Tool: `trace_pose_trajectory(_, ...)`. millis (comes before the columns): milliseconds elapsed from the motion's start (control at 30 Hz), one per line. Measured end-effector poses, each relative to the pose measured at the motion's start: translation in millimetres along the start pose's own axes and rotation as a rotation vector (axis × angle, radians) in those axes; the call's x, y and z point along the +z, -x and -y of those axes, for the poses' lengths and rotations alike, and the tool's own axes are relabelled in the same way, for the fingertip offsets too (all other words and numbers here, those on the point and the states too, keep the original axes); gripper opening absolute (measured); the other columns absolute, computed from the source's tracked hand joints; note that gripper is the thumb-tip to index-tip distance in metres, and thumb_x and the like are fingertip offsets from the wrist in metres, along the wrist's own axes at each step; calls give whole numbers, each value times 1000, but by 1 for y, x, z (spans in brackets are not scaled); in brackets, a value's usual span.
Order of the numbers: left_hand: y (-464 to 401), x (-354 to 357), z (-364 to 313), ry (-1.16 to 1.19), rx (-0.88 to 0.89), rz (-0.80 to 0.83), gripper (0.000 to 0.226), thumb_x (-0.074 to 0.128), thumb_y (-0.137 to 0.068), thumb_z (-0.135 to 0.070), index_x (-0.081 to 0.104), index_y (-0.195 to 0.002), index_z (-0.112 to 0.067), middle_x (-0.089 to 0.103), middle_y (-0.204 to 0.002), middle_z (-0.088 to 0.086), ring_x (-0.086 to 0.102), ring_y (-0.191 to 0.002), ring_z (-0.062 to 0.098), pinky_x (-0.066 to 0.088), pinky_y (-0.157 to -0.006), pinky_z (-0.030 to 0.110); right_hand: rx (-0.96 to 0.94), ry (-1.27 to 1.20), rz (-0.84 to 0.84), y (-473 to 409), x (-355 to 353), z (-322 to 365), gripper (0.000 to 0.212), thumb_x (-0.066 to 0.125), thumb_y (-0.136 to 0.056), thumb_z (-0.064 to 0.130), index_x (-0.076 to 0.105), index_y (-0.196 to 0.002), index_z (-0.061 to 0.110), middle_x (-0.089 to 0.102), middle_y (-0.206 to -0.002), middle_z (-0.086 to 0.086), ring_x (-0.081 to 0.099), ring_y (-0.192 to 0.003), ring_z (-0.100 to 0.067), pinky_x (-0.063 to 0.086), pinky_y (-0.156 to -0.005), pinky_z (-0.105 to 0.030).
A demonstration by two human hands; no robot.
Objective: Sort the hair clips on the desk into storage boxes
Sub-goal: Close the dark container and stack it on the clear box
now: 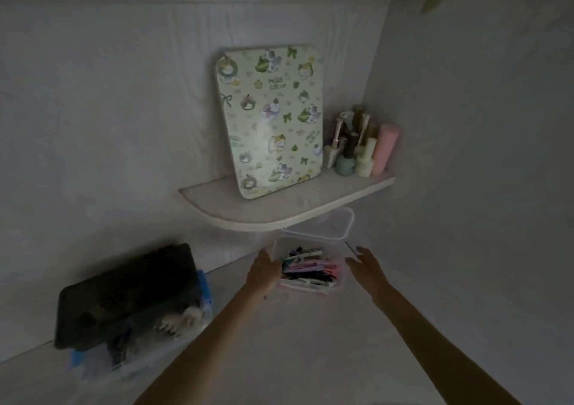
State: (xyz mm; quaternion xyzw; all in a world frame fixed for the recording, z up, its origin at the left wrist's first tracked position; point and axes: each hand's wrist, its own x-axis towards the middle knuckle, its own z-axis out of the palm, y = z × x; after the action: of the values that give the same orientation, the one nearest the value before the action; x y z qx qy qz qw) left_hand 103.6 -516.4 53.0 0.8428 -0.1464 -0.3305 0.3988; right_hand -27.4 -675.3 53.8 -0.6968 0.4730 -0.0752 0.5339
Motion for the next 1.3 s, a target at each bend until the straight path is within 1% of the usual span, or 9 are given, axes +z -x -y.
trace_pose_trajectory(100,-14,10,-10,79,-52,5,60,42,-93,-3,17,-148,-12,37,-146,8,42,-129,28,37,-99,31,-6,-108,96,-11,-6,13,65,45,-95,2,10,-149,11,20,-155,-7,33,-136,-26,33,-104,-34)
trace_pose_trajectory(200,-25,4,-19,95,0,-30,68,46,-91,2,13,-149,-10,28,-152,11,35,-136,29,35,-103,30,-122,-181,142,-26,-15,22,74,49,-90,-9,12,-149,15,33,-143,-8,36,-133,-26,38,-92,-29)
trace_pose_trajectory(300,-34,-6,-25,61,11,-58,53,55,-86,2,40,-136,1,46,-138,21,46,-125,34,41,-98,38,-213,-18,156,-35,-27,20,64,49,-84,-18,37,-140,9,51,-123,-14,50,-105,-24,44,-75,-19)
trace_pose_trajectory(433,-27,-12,-23,-117,185,-49,61,60,-80,4,40,-137,-3,49,-135,20,48,-123,33,44,-94,40,-410,265,137,-32,-41,9,61,32,-74,-27,65,-112,8,58,-122,-15,54,-113,-24,41,-89,-13)
trace_pose_trajectory(600,-4,-22,-16,-1018,799,117,83,73,-77,-17,28,-147,-24,20,-157,-2,23,-143,19,30,-113,35,-579,672,179,-13,-41,-9,53,35,-87,-11,63,-118,21,49,-138,-2,45,-128,-18,34,-107,-25)
trace_pose_trajectory(800,3,-2,21,-1110,720,137,74,52,-92,-41,11,-150,-19,13,-159,4,20,-145,23,29,-113,37,-747,950,180,6,-7,-20,41,46,-92,29,44,-132,20,56,-128,-6,58,-109,-23,50,-92,-34)
trace_pose_trajectory(1000,-1,-2,25,-1091,846,8,47,72,-79,-20,59,-124,-22,63,-125,7,66,-107,24,60,-75,38,-808,1169,76,11,12,-45,58,77,-67,46,61,-119,26,64,-117,-15,68,-93,-23,60,-72,-33)
trace_pose_trajectory(1133,1,2,18,-1150,802,-6,46,60,-88,-20,51,-133,-24,54,-135,4,57,-117,24,53,-89,40,-795,1139,4,14,21,-50,64,87,-54,40,65,-114,30,66,-117,-13,69,-96,-23,59,-71,-30)
trace_pose_trajectory(1300,0,4,20,-1206,805,-13,59,90,-43,-24,71,-99,-23,74,-91,0,71,-70,14,52,-39,24,-775,1084,-29,15,24,-56,69,89,-51,37,64,-115,33,66,-120,-9,69,-97,-21,58,-71,-28)
